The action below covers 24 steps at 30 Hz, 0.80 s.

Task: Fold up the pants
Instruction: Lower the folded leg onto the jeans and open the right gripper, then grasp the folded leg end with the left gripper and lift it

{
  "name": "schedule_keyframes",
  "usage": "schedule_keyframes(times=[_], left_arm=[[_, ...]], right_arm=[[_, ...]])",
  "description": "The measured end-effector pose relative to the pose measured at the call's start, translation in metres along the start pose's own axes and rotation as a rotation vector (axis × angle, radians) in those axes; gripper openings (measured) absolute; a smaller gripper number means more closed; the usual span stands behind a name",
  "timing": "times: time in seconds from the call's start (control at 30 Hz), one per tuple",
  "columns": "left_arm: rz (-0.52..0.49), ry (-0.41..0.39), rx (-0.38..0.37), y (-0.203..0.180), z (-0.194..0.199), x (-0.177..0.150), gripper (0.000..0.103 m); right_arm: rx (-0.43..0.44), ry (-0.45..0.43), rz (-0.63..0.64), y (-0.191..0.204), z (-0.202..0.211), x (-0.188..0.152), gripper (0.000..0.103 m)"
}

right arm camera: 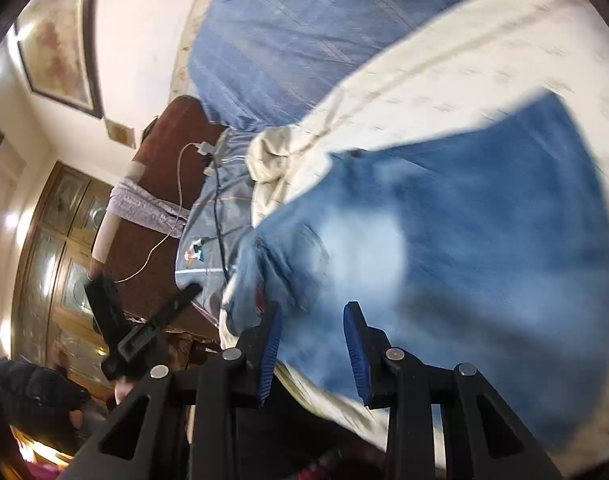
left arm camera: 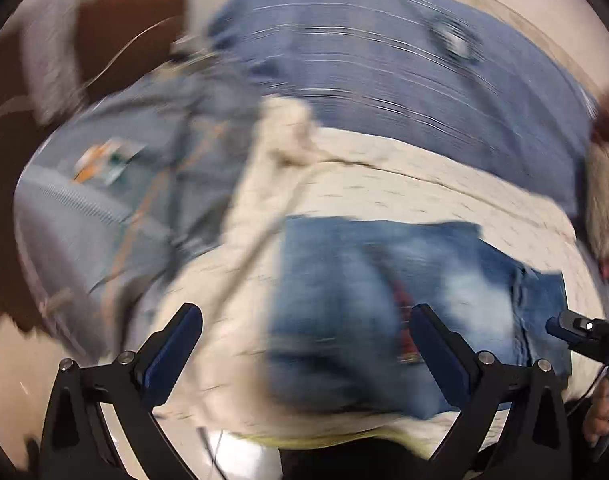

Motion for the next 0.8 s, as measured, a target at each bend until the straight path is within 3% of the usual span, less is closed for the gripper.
schedule_keyframes(times=[0.07,0.17,0.33,0.5,0.67,0.77,0.8], left_arm=[[0.083,0.025,0.004,0.032,-0.005,-0.005,0.103],[0.185,0.054,-0.079,0.058,-0.014,-0.012,0.103],[0.260,0.102,-0.209,0.055,-0.034,-0.023,0.103],[0.287,0.144,-0.304,0.037,-0.059,-0.024,0.103],[0.246,0.172,-0.337,0.015,-0.092,-0.018,0.103],[0.188,0.228,-0.401,-0.005,-0.113,-0.019,0.103],[0.151,0.229,-0.377,-0.012,-0.116,-0.019,0.103]], right_arm=[[-0.063,0.007,0.050,0.017,-0.023,0.006,0.035],[-0.202,0.010,0.113,0.031,-0.054,0.008,0.035],[-0.386,0.017,0.195,0.026,-0.080,-0.001,0.035],[-0.437,0.040,0.240,0.015,-0.095,-0.009,0.034],[-0.434,0.055,0.275,0.013,-0.098,-0.011,0.034],[-0.410,0.053,0.271,0.011,-0.096,-0.011,0.033],[-0.396,0.053,0.264,0.009,-0.095,-0.011,0.033]])
Point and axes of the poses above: each gripper's, at about its wrist camera, not at the fingertips, and z roughly against the way its jaws point, y to its left, x to its top, the point moved 3 cm from there along -z, roughly the way its jaws point, and after that the axes turned 5 degrees about y, right-handed, at the moved point
